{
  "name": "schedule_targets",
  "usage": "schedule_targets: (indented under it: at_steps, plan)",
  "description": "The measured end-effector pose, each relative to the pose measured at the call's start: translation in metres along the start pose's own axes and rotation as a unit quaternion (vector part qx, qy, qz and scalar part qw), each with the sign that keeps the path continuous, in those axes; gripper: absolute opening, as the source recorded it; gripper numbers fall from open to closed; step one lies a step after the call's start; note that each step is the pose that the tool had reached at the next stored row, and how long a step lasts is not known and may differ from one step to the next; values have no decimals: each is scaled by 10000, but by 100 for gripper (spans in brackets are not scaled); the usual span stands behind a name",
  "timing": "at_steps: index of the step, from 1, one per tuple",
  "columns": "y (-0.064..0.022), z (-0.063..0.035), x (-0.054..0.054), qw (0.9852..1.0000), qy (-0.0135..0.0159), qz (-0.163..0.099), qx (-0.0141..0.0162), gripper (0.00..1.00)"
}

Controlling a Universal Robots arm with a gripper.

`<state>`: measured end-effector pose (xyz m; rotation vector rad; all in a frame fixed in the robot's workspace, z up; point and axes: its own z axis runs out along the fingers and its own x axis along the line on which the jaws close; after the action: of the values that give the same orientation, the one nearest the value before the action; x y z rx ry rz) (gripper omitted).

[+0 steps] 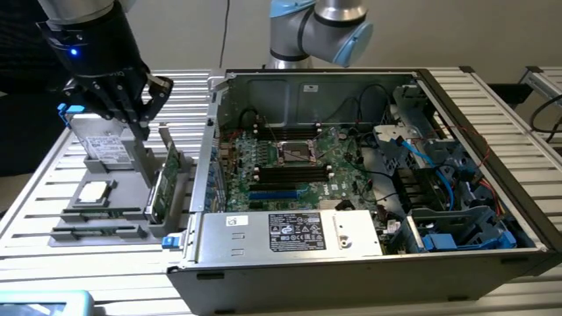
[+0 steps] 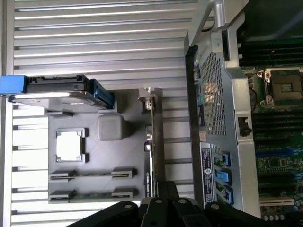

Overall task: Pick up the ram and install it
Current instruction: 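Reach for the ram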

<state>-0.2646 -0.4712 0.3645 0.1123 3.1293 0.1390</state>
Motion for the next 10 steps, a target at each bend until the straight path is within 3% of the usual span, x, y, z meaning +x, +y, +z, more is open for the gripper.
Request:
schedule_targets:
  at_steps: [4, 10]
  plan:
    - [-74, 66, 98, 10000, 8, 0, 1, 11]
    - [-109, 164, 285, 10000, 34, 3, 2, 11]
